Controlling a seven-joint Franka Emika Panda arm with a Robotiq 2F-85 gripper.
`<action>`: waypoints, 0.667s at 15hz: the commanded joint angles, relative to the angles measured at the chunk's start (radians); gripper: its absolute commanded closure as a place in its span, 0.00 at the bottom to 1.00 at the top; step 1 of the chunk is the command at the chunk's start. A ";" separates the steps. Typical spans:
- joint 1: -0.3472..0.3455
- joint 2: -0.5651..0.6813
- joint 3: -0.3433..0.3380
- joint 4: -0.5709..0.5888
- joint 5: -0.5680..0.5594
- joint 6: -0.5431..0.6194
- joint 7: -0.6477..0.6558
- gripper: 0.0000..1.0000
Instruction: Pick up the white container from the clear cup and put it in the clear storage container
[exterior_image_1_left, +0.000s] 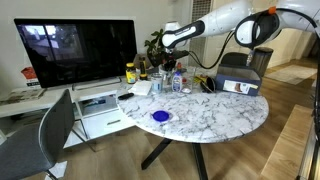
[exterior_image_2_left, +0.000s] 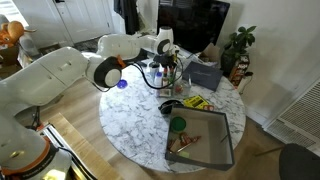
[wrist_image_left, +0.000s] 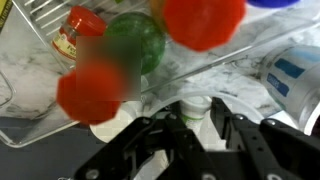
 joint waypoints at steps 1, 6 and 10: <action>0.026 0.000 -0.010 0.051 -0.012 -0.041 0.018 0.89; 0.048 -0.052 -0.047 0.065 -0.041 -0.120 0.040 0.89; 0.044 -0.084 -0.062 0.075 -0.048 -0.196 0.043 0.89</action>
